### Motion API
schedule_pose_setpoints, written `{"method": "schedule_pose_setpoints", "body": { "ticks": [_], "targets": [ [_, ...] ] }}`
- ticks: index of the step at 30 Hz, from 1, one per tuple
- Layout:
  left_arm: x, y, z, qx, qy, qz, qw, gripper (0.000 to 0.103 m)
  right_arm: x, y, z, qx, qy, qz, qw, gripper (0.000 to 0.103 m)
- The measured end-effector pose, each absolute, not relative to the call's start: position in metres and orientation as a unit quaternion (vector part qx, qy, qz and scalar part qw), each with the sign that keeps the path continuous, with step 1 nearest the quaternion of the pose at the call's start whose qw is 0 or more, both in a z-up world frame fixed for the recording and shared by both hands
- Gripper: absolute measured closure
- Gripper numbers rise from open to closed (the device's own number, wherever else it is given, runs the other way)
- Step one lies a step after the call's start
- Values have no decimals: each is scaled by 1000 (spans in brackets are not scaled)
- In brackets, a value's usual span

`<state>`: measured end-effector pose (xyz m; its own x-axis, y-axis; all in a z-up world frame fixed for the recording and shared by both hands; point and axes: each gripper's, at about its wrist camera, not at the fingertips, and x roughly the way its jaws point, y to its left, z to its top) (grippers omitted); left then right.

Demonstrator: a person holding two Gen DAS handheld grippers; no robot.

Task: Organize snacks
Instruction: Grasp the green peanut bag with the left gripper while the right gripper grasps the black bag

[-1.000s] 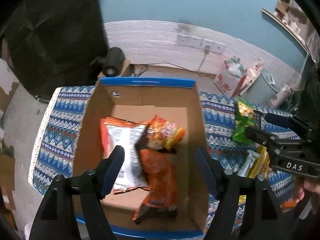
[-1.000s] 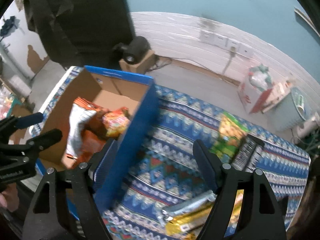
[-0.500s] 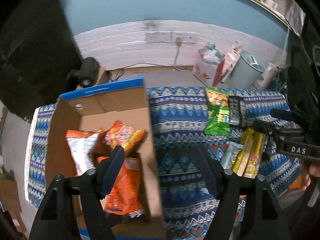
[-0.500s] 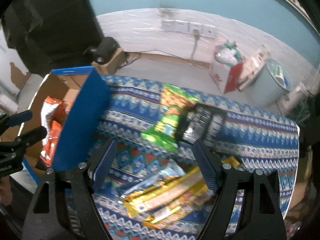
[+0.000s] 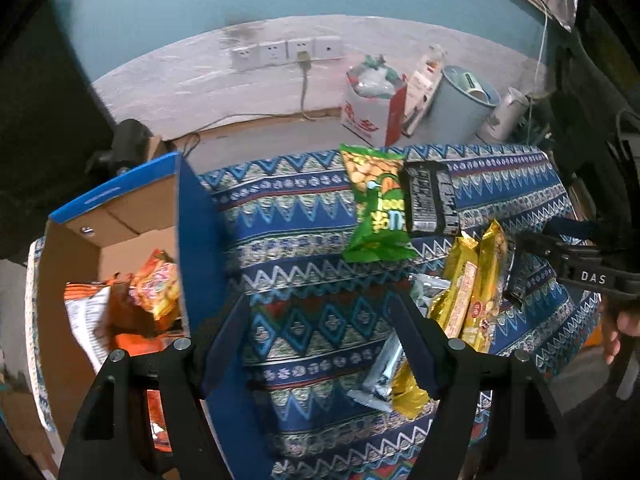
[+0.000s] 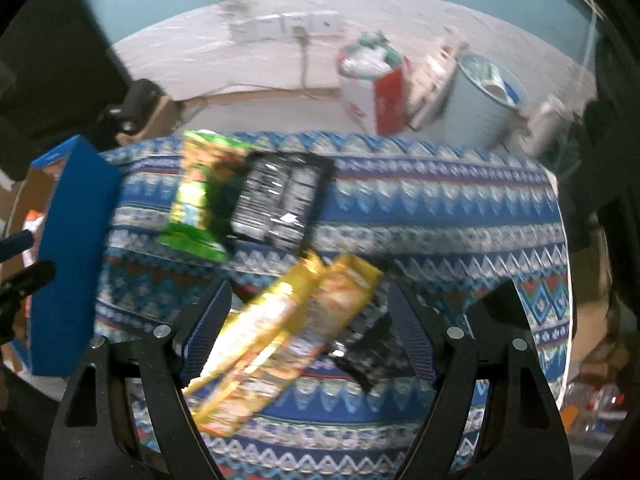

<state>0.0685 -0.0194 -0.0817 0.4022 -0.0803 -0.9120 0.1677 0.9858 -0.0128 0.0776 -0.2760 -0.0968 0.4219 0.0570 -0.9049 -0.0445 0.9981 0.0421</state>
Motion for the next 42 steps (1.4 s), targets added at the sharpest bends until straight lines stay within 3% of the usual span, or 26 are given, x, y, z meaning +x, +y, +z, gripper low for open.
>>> {"method": "schedule_pose_setpoints", "body": {
  "ticks": [33,42],
  "targets": [
    [109,-66,-134,81,576,-88,809,28,105,-340,-199,90,621,-39,778,22],
    [126,-70,-138,55,584,-82,806,28,96,-319,-219,-12,625,-29,780,24]
  ]
}}
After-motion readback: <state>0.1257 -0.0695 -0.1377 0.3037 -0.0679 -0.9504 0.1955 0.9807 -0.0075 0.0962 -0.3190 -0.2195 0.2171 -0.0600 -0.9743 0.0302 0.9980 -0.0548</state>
